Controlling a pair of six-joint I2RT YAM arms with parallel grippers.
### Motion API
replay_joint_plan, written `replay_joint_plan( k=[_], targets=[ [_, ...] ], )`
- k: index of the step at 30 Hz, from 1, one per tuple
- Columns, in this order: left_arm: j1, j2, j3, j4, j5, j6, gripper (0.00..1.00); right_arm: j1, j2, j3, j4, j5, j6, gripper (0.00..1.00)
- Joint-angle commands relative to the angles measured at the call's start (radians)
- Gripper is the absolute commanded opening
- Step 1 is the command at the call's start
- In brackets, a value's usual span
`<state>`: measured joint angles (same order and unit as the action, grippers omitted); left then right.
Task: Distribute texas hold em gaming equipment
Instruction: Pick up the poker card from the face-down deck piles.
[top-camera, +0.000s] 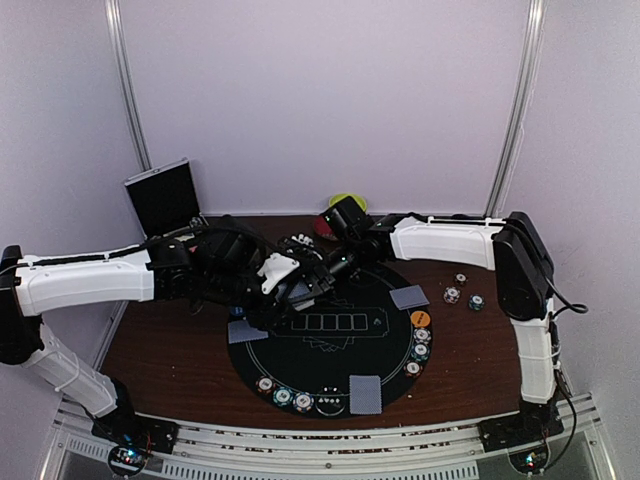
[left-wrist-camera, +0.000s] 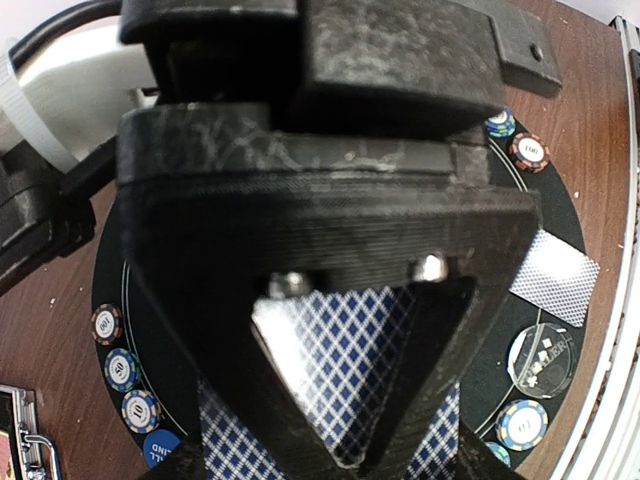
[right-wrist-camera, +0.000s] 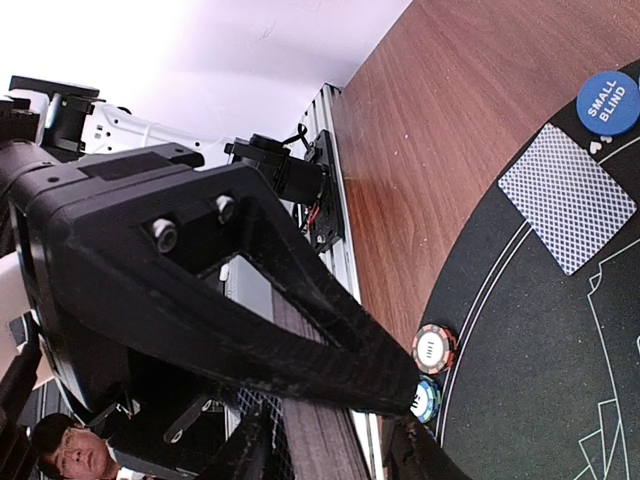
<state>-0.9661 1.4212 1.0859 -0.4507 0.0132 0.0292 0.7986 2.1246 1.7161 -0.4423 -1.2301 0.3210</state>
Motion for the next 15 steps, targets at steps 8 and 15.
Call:
replay_joint_plan(
  k=[8,15],
  targets=[
    [-0.005,-0.019,0.003,0.063,0.016,0.009,0.62,-0.072,-0.021,-0.077,0.056,0.057,0.028,0.28],
    [-0.005,-0.016,0.003,0.064,0.009,0.012,0.62,-0.08,-0.041,-0.061,-0.03,0.074,-0.054,0.26]
  ],
)
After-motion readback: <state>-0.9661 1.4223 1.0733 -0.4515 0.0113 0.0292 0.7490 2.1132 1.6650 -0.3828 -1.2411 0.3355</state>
